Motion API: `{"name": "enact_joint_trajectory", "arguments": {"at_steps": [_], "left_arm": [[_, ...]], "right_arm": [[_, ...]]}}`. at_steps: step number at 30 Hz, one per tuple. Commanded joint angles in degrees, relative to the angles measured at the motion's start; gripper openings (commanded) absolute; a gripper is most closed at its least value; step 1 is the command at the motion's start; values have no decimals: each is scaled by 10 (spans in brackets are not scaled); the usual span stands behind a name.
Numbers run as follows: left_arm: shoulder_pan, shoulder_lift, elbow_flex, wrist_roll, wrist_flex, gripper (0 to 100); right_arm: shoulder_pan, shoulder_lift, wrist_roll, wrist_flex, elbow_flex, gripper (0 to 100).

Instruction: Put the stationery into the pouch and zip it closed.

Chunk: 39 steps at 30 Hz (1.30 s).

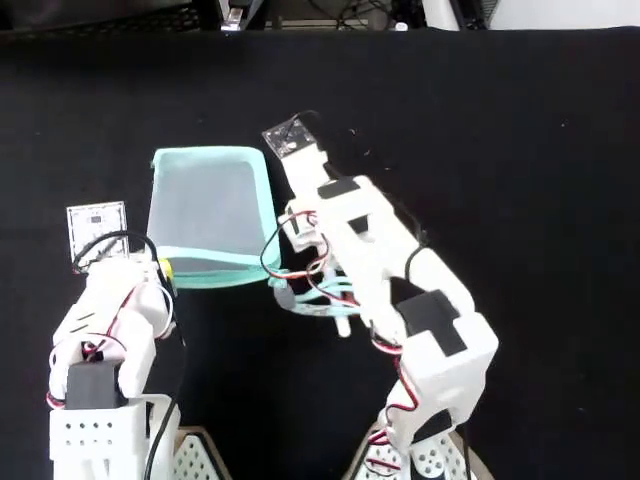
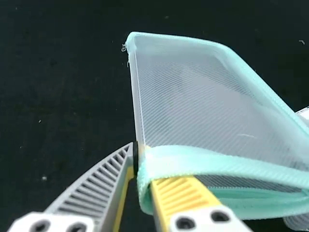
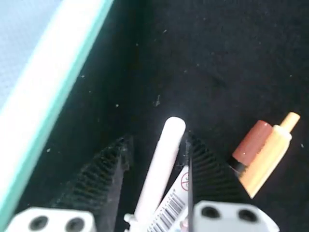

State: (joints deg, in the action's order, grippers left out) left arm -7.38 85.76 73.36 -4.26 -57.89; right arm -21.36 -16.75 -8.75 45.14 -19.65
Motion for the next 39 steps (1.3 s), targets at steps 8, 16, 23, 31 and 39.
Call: {"name": "enact_joint_trajectory", "arguments": {"at_steps": [8, 16, 23, 31, 39], "left_arm": [[9, 6, -5, -1, 15, 30], [9, 5, -4, -1, 15, 30], [9, 5, -4, -1, 15, 30], [9, 5, -3, -1, 15, 30], [10, 5, 4, -1, 16, 30]], "right_arm": [[3, 22, -20, 10, 7, 12], [-10, 221, -20, -19, -134, 12], [34, 246, -25, 121, -93, 12], [167, 342, -25, 316, 37, 12], [281, 359, -75, 347, -66, 12]]}}
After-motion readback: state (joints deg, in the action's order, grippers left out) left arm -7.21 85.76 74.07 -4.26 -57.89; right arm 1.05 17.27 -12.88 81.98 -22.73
